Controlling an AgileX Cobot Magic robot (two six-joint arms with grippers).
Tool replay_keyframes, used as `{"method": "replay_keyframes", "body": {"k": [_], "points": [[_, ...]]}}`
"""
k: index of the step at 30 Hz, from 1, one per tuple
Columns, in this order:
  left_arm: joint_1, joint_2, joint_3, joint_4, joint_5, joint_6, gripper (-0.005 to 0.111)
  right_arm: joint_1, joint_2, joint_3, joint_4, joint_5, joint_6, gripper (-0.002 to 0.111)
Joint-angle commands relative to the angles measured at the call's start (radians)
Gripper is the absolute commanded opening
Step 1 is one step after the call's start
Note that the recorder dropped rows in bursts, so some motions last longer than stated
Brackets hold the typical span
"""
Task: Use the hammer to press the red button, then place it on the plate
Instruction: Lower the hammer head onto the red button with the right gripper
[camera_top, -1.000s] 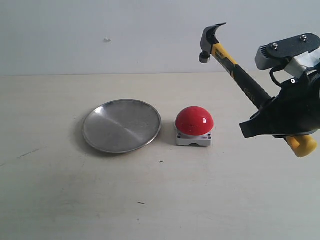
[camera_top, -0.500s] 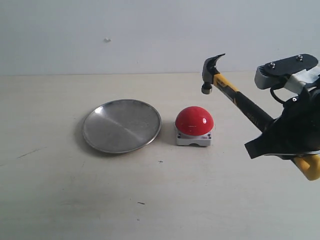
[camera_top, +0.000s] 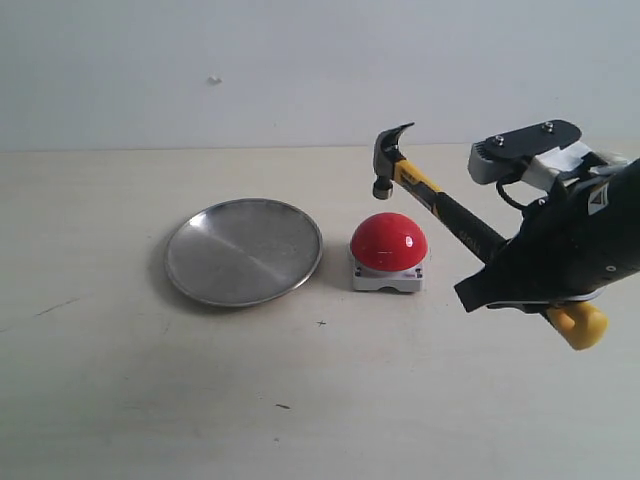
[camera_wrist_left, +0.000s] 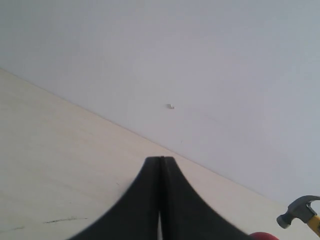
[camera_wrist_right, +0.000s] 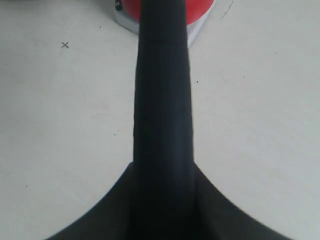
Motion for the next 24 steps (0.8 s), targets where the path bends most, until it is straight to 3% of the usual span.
{"method": "replay_keyframes", "body": {"k": [1, 17, 24], "points": [[-0.007, -0.002, 0.004, -0.007, 0.001, 0.002, 0.0, -0.002, -0.007, -0.022, -0.007, -0.047, -0.006, 0.0], [-0.007, -0.002, 0.004, -0.007, 0.001, 0.002, 0.0, -0.002, -0.129, -0.016, -0.04, -0.085, 0.012, 0.0], [-0.007, -0.002, 0.004, -0.007, 0.001, 0.002, 0.0, -0.002, 0.023, -0.014, -0.036, 0.062, 0.012, 0.0]]}}
